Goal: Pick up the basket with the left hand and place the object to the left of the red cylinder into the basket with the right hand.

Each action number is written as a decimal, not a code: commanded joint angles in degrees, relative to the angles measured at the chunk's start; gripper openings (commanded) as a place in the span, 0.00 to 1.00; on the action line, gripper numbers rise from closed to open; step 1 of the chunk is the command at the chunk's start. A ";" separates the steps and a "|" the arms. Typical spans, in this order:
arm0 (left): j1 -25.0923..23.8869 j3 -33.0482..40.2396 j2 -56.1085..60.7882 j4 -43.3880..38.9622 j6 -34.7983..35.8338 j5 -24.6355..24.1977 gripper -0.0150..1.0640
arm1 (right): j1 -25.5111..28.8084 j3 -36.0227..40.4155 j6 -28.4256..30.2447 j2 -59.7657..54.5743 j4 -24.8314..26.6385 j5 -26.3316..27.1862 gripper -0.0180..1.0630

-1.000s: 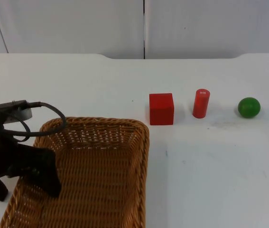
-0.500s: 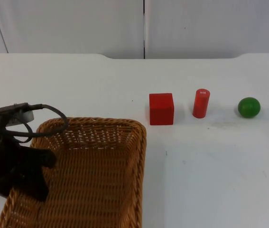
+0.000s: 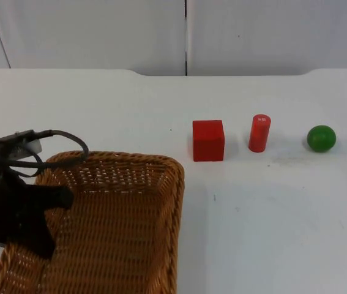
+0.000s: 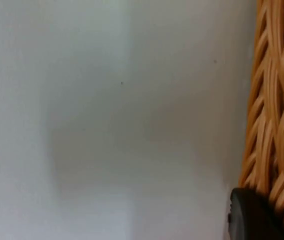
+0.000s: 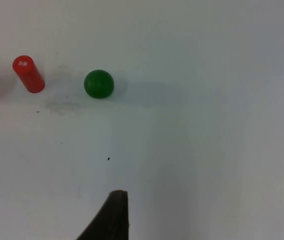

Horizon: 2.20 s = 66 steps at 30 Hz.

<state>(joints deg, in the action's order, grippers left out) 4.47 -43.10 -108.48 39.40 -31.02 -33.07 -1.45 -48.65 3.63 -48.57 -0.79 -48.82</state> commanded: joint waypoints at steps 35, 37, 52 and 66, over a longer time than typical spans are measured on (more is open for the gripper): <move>-13.63 -0.17 28.09 -8.82 8.45 -29.83 0.01 | 0.27 -0.30 0.46 0.19 0.03 1.70 0.99; -13.63 -0.17 28.61 -8.82 8.66 -30.10 0.01 | 0.27 -0.30 0.46 0.19 0.03 1.86 0.99; -7.97 -0.17 29.02 -9.92 10.43 -27.67 0.01 | 0.27 -0.30 0.46 0.19 0.22 5.53 0.99; -7.97 -0.17 29.02 -10.21 10.43 -27.53 0.01 | 0.27 -7.66 12.11 -3.36 14.55 7.88 0.99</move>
<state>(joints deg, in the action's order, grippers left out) -3.25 -43.03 -79.99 27.44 -20.70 -60.17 -1.45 -55.74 14.02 -51.37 12.79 -40.97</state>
